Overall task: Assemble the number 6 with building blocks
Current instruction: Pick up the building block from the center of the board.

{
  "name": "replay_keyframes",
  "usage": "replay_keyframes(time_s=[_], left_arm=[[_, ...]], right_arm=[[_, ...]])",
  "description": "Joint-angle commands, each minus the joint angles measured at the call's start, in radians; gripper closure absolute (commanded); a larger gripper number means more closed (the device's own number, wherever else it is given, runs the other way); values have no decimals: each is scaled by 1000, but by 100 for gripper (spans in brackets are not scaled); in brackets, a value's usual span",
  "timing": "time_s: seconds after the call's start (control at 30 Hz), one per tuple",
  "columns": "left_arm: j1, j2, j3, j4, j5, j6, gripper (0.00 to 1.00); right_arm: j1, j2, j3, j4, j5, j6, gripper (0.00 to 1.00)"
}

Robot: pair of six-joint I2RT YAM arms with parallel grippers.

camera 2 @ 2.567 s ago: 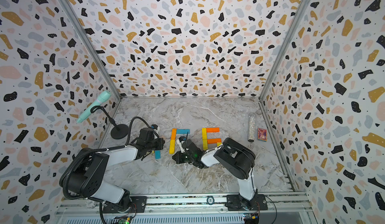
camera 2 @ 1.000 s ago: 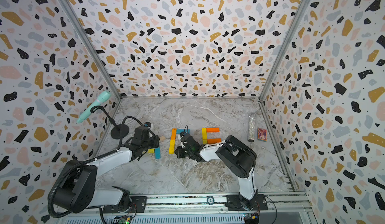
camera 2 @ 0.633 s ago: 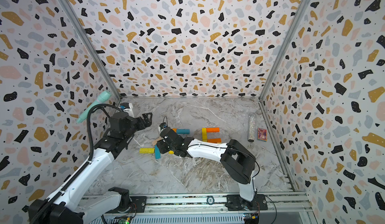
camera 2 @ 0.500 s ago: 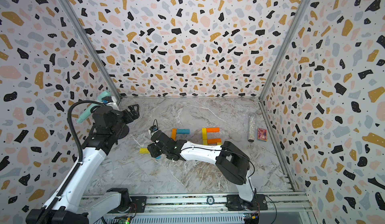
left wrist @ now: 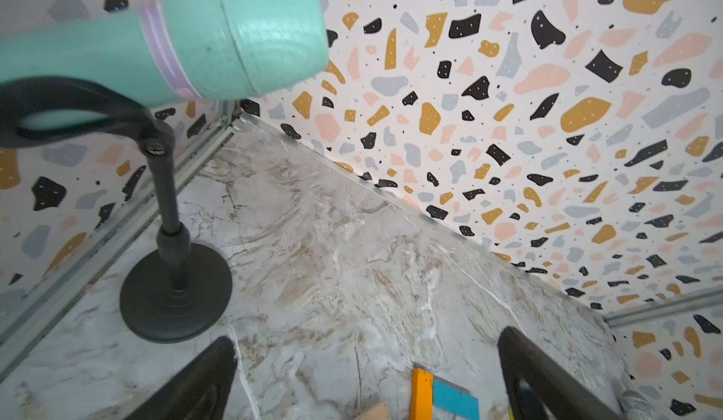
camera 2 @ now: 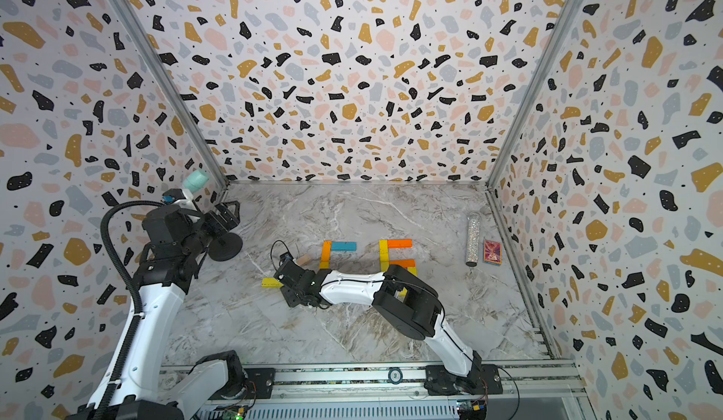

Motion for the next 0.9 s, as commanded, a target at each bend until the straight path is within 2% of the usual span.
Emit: replay_keyframes(time_s=[0.0,0.13,0.27,0.47,0.67,0.87], left_arm=[[7,12,-25,32,103,-10,1],[7,-3,-56,90,135,-42,1],[7,8,-29,43,147,-12,0],[7,-20,-45,36,141,-6,1],[8,-15,-56,47,150,-3,1],[8,14,-28,20,156,34,1]], right_arm=[[16,16,56,-40,4,3,36],[22,74,119,-87,7,5,36],[25,113,159,-157,26,24,36],[26,107,146,-207,92,27,36],[26,36,44,-180,130,39,36],[15,60,50,-139,83,24,38]])
